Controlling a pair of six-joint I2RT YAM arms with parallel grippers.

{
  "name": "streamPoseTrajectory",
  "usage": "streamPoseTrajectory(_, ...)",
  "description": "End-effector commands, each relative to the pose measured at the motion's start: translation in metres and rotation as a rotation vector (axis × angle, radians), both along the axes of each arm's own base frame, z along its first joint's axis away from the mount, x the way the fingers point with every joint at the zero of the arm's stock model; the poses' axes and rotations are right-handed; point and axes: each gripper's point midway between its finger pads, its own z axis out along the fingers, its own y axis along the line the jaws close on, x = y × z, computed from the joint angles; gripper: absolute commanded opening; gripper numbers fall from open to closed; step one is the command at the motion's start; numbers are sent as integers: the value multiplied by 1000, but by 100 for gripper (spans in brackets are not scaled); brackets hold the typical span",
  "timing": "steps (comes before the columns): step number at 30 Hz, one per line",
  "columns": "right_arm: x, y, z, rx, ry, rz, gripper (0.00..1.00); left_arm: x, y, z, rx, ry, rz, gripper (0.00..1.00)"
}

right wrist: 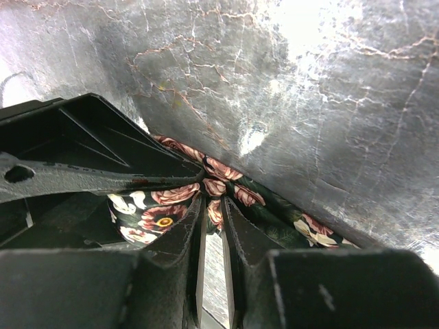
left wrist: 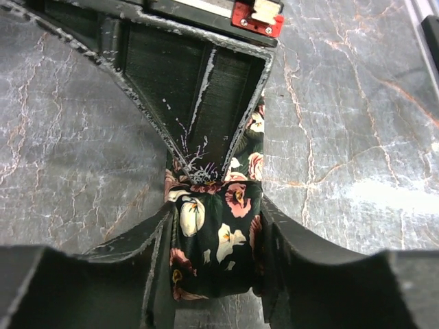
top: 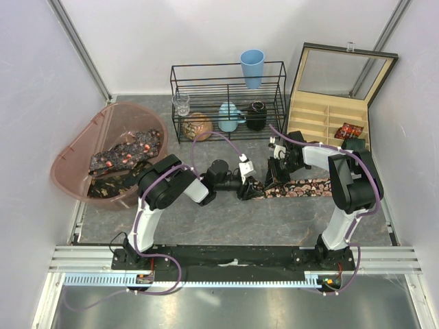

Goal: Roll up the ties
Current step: Roll the tie at the center of the board.

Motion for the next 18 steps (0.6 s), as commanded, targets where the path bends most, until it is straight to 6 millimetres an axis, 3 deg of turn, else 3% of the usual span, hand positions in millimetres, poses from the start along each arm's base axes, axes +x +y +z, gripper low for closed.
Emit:
streamPoseTrajectory(1, -13, -33, -45, -223, 23, 37, 22, -5, 1, -22, 133, -81, -25, 41)
streamPoseTrajectory(6, -14, -30, -42, -208, 32, 40, 23, -8, 11, -39, 308, -163, -35, 37)
streamPoseTrajectory(7, -13, -29, -40, -203, 28, 41, 23, -13, 20, -51, 381, -140, -40, 36)
streamPoseTrajectory(9, -12, -27, -36, -189, 33, 36, 24, -8, 18, -47, 422, -158, -41, 30)
streamPoseTrajectory(18, -8, -16, -17, -112, 41, 22, 26, -16, 51, -66, 725, -94, -122, 14)
